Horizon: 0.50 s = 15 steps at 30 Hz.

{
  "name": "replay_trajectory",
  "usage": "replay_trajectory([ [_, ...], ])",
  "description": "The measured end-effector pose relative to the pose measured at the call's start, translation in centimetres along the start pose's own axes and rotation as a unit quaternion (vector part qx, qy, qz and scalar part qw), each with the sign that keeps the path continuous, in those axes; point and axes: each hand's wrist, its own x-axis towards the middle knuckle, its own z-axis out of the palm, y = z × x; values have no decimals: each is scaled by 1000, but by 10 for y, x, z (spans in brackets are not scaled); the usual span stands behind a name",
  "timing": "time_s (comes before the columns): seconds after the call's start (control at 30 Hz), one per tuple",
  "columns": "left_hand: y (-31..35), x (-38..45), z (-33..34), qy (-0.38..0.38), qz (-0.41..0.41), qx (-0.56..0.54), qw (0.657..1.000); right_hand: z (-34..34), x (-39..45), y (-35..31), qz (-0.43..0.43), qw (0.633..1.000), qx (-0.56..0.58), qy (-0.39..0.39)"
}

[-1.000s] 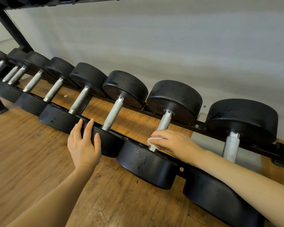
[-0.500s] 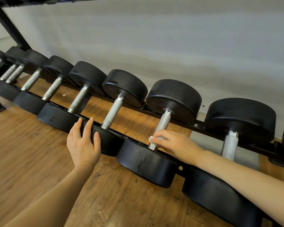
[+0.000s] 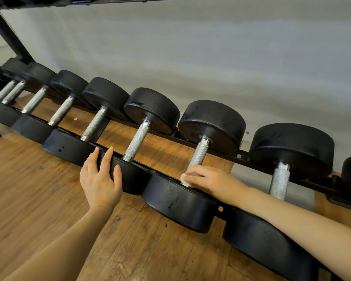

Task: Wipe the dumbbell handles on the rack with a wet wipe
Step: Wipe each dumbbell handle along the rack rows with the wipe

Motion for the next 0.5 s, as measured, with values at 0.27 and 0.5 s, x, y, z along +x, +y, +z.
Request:
replay_trajectory([
  [0.27,0,0,1,-2,1,-3,1000,-8,-1,-1,-13,1000,-22,16],
  [0.5,0,0,0,3,3,-8,1000,-3,0,11,16,999,-10,42],
])
